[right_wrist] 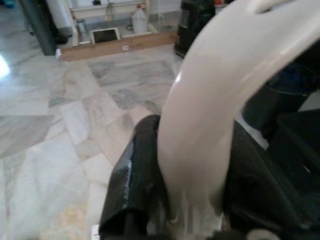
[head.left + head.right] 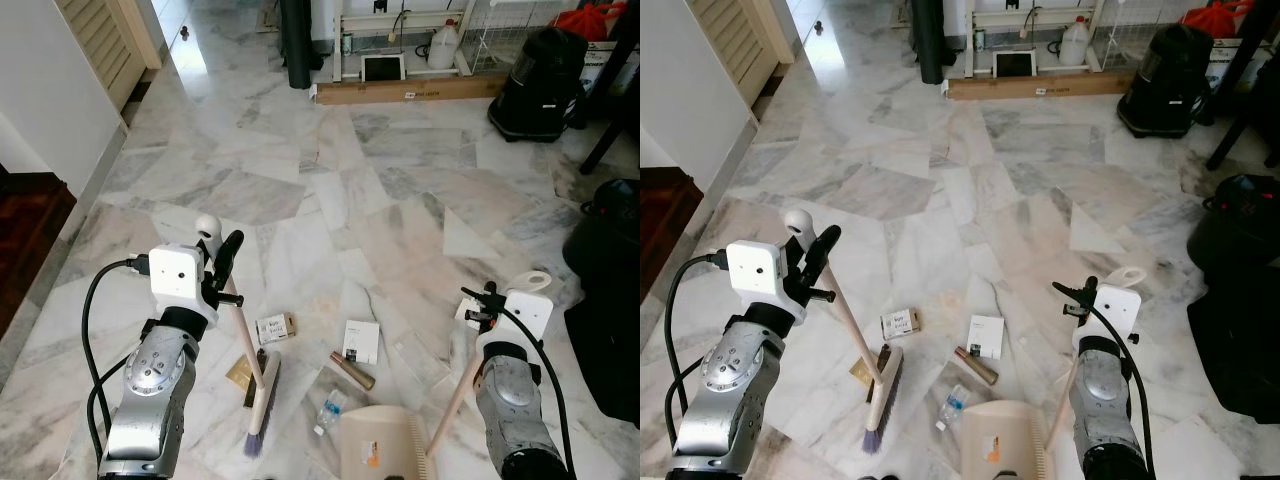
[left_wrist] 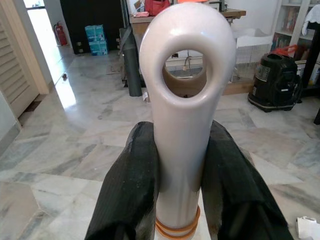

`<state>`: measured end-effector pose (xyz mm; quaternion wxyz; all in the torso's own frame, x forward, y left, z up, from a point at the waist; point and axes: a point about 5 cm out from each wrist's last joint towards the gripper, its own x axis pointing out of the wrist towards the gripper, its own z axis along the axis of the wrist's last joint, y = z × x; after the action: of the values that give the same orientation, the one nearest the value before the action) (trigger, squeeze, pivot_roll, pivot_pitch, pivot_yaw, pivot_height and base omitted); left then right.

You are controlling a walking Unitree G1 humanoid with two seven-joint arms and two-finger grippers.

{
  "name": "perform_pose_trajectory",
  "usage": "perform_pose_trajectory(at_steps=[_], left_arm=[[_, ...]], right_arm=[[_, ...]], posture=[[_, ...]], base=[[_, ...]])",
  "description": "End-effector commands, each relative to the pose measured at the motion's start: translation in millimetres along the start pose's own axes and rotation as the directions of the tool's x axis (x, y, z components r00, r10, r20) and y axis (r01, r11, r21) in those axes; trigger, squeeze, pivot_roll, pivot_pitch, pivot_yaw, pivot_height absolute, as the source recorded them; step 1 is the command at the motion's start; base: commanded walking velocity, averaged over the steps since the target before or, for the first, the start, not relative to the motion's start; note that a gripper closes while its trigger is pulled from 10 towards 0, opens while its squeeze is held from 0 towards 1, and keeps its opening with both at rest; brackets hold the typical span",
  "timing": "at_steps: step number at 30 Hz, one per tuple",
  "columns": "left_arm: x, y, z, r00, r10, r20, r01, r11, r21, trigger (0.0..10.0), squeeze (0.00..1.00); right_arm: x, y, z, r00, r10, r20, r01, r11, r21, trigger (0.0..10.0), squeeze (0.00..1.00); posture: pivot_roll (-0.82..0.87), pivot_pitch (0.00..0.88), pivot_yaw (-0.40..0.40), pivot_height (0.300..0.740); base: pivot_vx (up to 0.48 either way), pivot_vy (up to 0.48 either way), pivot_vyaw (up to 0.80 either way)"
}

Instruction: Sweep floor

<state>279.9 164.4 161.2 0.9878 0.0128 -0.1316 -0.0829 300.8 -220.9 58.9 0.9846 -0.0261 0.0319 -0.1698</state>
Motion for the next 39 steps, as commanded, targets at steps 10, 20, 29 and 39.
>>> perform_pose_trajectory(at_steps=[10, 20, 29, 39], left_arm=[[0.9, -1.3, 5.1, 0.999, -0.036, 0.011, 0.036, 0.999, -0.002, 10.0, 0.00], [1.7, -4.3, 4.2, 0.998, -0.059, 0.004, 0.059, 0.998, -0.005, 10.0, 0.00], [1.6, -5.4, 4.0, 0.998, -0.065, 0.002, 0.065, 0.998, -0.005, 10.0, 0.00], [1.1, -6.3, 3.3, 0.998, -0.068, 0.000, 0.068, 0.998, -0.008, 10.0, 0.00]], right_arm=[[-3.0, 4.7, -7.4, 0.990, 0.042, -0.134, -0.046, 0.998, -0.030, 10.0, 0.00], [-1.8, 4.7, -12.7, 0.959, 0.045, -0.280, -0.062, 0.997, -0.054, 10.0, 0.00], [-1.7, 6.3, -11.9, 0.928, 0.055, -0.368, -0.080, 0.995, -0.052, 10.0, 0.00], [-3.4, 7.1, -13.5, 0.877, 0.077, -0.474, -0.115, 0.992, -0.050, 10.0, 0.00]], posture=[[-0.01, 0.152, 0.066, 0.740], [-0.01, 0.151, 0.066, 0.740], [-0.02, 0.153, 0.065, 0.740], [-0.02, 0.153, 0.062, 0.740]], base=[[0.000, 0.000, 0.00], [0.000, 0.000, 0.00], [0.000, 0.000, 0.00], [0.000, 0.000, 0.00]])
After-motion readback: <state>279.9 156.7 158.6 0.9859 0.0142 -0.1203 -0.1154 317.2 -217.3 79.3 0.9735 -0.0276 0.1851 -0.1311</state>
